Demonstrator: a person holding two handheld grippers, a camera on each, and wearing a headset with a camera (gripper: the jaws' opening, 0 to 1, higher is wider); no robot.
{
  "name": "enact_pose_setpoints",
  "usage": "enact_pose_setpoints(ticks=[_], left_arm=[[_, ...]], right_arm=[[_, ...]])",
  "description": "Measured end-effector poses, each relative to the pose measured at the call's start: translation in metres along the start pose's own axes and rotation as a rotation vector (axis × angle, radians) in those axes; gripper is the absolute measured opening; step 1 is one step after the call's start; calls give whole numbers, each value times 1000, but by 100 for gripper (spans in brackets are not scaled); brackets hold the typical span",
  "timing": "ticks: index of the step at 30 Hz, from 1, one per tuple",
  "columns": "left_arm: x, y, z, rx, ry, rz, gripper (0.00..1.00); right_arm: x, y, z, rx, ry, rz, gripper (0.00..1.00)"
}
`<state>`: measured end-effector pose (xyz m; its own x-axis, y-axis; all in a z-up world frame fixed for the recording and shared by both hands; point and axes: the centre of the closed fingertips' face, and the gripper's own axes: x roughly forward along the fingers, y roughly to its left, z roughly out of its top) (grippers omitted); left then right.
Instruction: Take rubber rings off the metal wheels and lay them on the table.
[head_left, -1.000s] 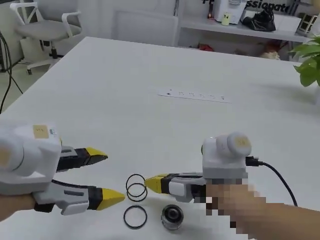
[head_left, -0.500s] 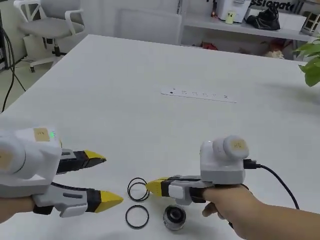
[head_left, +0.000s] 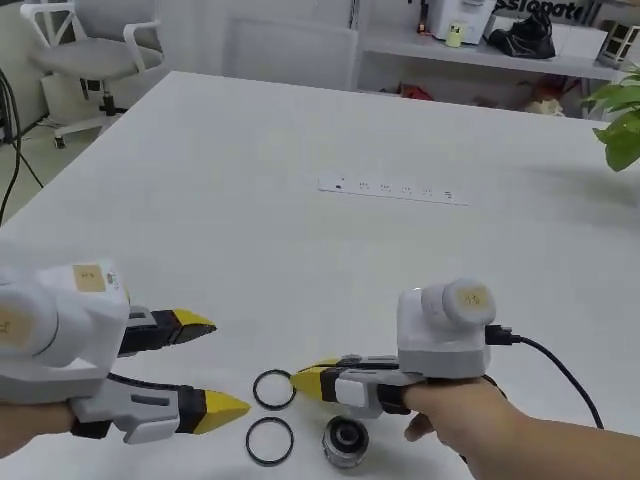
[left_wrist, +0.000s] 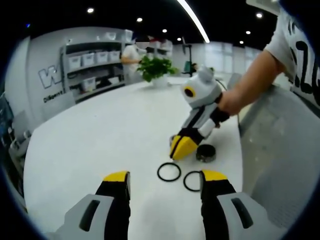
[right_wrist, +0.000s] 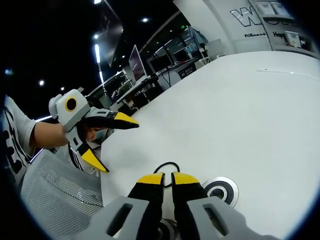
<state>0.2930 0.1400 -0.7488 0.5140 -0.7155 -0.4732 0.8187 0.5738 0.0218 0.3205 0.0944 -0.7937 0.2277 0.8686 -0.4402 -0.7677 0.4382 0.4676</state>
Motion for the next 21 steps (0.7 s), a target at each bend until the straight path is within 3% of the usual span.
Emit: enact_pose_setpoints(ticks=[10, 21], left_arm=[[1, -3, 11, 9, -13, -6, 58], [-1, -5, 28, 9, -42, -17, 59]], right_arm=[[-14, 9, 16, -27, -40, 22, 10], [-47, 11, 39, -84, -113, 14, 19]])
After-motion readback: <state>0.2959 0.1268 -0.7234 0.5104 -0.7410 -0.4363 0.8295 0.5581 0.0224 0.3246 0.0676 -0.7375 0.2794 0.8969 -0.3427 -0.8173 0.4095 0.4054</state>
